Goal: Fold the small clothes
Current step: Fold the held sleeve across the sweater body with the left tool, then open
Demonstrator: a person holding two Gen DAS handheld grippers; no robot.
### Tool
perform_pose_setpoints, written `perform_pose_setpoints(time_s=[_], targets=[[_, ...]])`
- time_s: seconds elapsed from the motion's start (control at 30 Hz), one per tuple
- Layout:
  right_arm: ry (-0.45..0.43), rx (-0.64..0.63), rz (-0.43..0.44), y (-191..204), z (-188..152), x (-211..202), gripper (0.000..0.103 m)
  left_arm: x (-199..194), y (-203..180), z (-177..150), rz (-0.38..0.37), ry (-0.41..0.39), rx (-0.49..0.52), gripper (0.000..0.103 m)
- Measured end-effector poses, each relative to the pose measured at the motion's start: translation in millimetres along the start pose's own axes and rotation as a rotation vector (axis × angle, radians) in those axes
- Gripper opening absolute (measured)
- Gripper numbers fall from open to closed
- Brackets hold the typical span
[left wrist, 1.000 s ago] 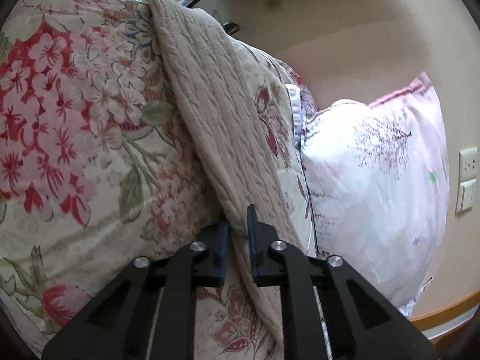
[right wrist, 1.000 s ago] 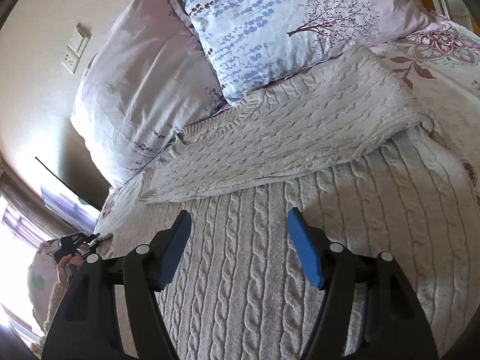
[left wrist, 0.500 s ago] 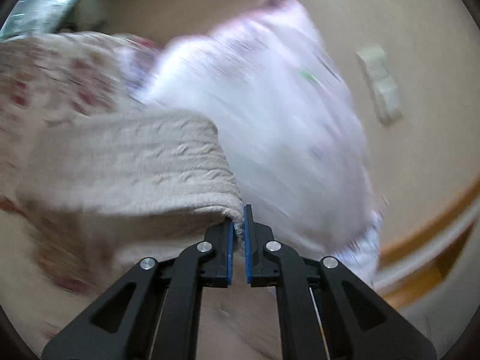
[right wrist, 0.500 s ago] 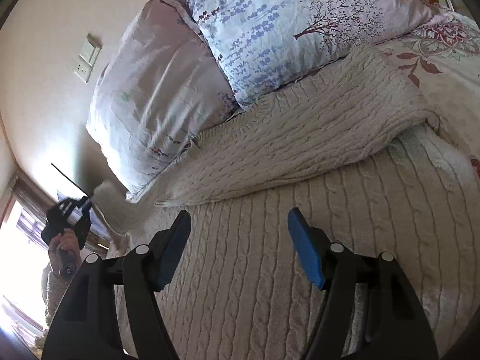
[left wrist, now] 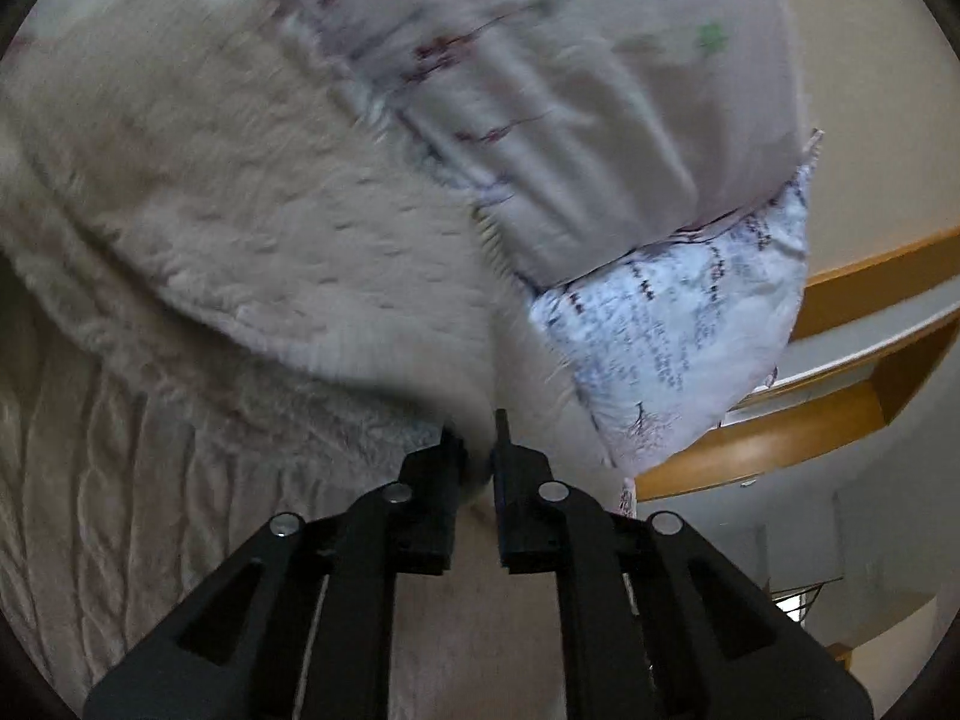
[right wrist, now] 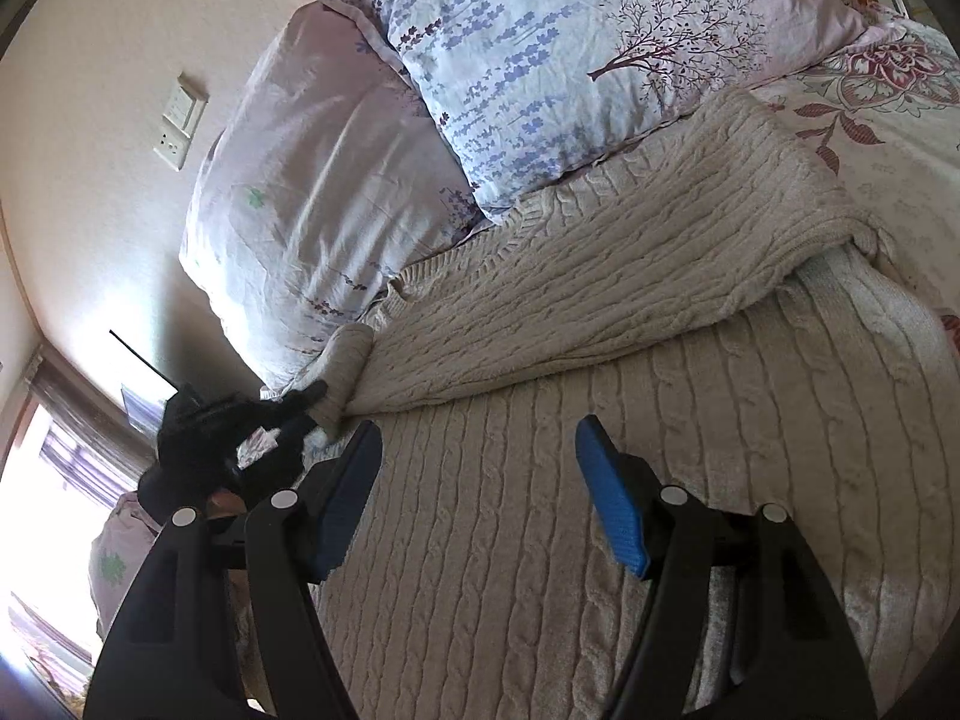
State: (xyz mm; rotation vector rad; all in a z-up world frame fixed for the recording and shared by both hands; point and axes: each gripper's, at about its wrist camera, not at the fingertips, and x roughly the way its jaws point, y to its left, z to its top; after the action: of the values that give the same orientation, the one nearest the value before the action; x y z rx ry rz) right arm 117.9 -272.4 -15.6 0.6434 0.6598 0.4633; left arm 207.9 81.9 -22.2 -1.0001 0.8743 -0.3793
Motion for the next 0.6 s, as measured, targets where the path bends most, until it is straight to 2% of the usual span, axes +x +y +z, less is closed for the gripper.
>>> perform_pose_setpoints(time_s=[0.1,0.13,0.3,0.37,0.43,0.5,0.6], targets=[[-0.001,0.000,0.005,-0.3,-0.4,-0.1,0.069,-15.5,8.8,3.2,0.009,-0.031,-0.038,0.028],[-0.002,0.001,0.008,-0.5,-0.4,-0.1,0.069,-24.1,11.3,7.8,0.017,-0.059,-0.052,0.031],[-0.006,0.002,0.021,-0.3,-1.2,-0.6,0.069,-54.1,29.3,30.4,0.052,-0.157,-0.151,0.031],[-0.007,0.002,0.026,-0.3,-1.0,-0.8,0.069,-62.9,35.7,37.4,0.067,-0.202,-0.192,0.028],[-0.009,0.002,0.034,-0.1,-0.6,-1.0,0.069,-67.1,34.5,44.0,0.076,-0.241,-0.193,0.013],[-0.010,0.002,0.041,-0.5,-0.5,-1.6,0.069,-65.3,22.6,49.1,0.095,-0.256,-0.147,0.010],[-0.015,0.004,0.051,-1.3,0.0,-2.9,0.069,-49.6,-13.6,47.5,0.081,-0.239,-0.020,0.008]])
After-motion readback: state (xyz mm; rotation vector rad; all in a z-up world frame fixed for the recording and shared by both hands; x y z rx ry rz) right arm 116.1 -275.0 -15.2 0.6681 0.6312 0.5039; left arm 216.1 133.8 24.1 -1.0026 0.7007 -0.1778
